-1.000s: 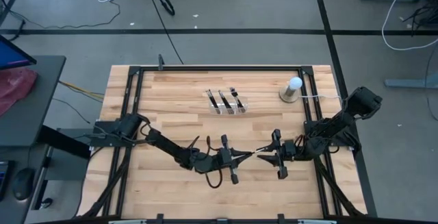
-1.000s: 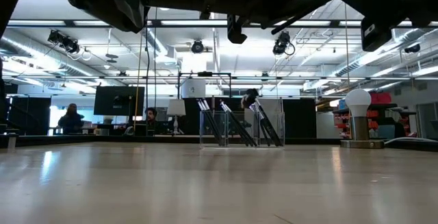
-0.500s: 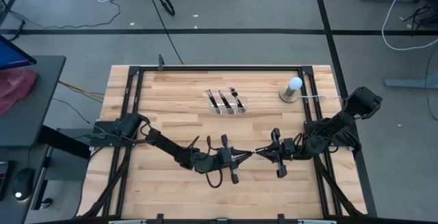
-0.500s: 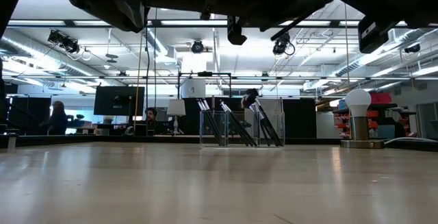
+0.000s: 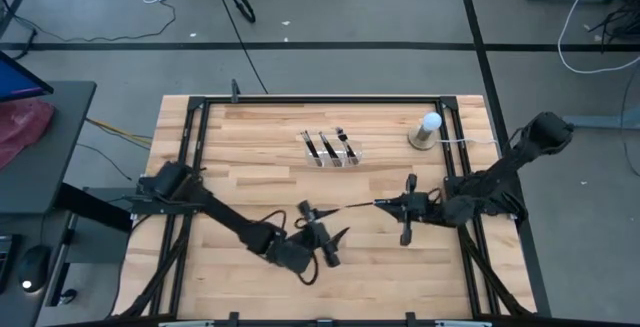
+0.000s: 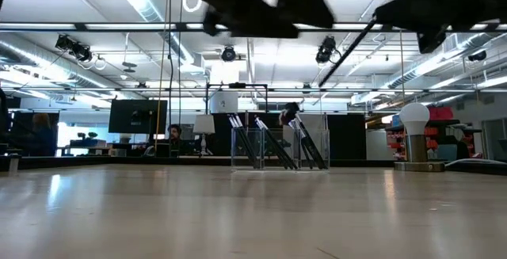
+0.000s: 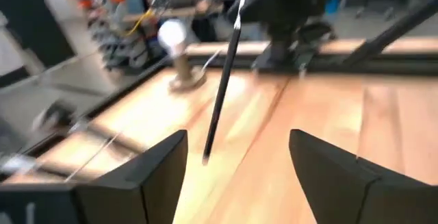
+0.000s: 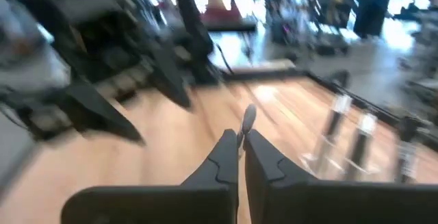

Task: Put items in baskets/containers
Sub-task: Put the black eyeshadow brush into the transparent organizer

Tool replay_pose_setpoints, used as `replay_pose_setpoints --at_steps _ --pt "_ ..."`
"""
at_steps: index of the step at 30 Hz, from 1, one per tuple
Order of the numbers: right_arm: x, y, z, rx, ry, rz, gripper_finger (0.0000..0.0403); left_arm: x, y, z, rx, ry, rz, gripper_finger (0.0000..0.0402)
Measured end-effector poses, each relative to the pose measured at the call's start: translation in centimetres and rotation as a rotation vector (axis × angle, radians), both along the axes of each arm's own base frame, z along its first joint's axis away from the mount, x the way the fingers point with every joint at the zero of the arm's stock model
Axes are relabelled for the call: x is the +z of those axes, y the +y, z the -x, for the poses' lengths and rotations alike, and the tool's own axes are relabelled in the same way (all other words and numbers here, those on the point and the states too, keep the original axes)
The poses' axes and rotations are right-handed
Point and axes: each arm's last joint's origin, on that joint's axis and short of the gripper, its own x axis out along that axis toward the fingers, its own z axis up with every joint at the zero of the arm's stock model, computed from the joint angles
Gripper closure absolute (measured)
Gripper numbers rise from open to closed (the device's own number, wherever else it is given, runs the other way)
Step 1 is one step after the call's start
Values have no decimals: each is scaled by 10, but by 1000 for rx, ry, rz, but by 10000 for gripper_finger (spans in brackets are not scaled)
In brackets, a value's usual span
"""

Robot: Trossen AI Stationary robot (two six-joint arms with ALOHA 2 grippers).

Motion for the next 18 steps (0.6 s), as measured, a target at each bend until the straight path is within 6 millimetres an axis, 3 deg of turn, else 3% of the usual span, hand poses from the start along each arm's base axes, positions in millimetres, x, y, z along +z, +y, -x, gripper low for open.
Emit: replay_pose_setpoints --at_steps 4,11,16,18 --pt "25 -12 -13 -87 214 65 402 1 -3 21 53 70 85 137" --pt "73 -53 -37 -167 498 143 403 -47 21 42 182 163 300 166" --pt "103 -87 -50 -143 544 147 403 -71 38 53 225 78 396 181" --pt "106 -99 -54 -132 575 145 403 -75 41 54 231 41 414 185"
